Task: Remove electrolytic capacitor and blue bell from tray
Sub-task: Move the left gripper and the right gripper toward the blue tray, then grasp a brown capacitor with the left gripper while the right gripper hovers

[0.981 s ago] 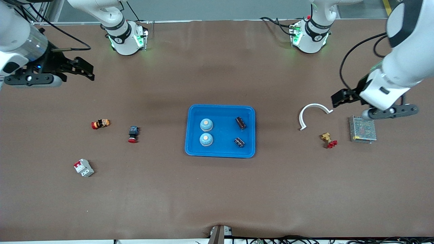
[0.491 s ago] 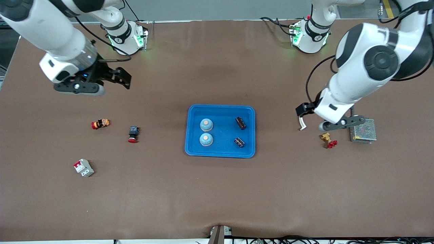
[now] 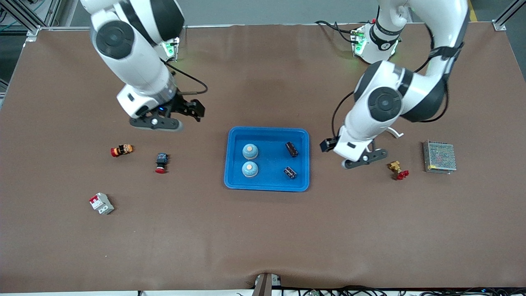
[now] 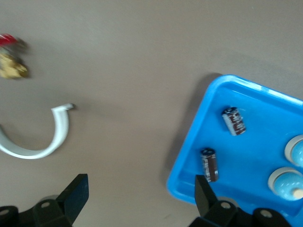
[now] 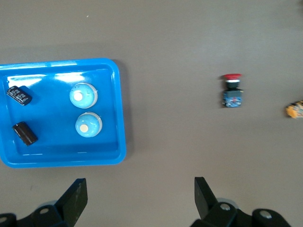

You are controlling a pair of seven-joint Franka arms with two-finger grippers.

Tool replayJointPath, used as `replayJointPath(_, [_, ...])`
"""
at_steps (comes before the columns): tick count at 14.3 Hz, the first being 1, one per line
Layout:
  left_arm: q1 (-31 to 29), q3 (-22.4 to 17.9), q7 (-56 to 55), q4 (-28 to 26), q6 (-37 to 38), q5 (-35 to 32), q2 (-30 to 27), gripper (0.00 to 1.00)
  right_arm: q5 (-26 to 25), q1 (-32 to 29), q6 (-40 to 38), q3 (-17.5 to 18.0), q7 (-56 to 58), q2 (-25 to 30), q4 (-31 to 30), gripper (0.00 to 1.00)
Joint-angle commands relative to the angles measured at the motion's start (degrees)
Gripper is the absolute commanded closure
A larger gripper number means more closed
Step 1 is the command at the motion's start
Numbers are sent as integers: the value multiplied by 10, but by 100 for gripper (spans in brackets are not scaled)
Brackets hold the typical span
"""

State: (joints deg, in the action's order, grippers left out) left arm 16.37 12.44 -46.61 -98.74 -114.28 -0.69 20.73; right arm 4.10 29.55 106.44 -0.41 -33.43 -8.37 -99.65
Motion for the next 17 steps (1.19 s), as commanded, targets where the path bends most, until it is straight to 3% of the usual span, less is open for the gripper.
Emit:
replayJointPath(1, [30,-1,-60,1,-47,-12,36,24,29,21,40,-6,-9,-40,8,0])
replayJointPath(9, [84,-2,-167,2,-132,-23,117,36,24,71,148,-7,-59,-112,6,0])
replayJointPath(17, [106,-2,-248,5,-183,-23,164,36,21,93,192,-7,-59,-149,3,0])
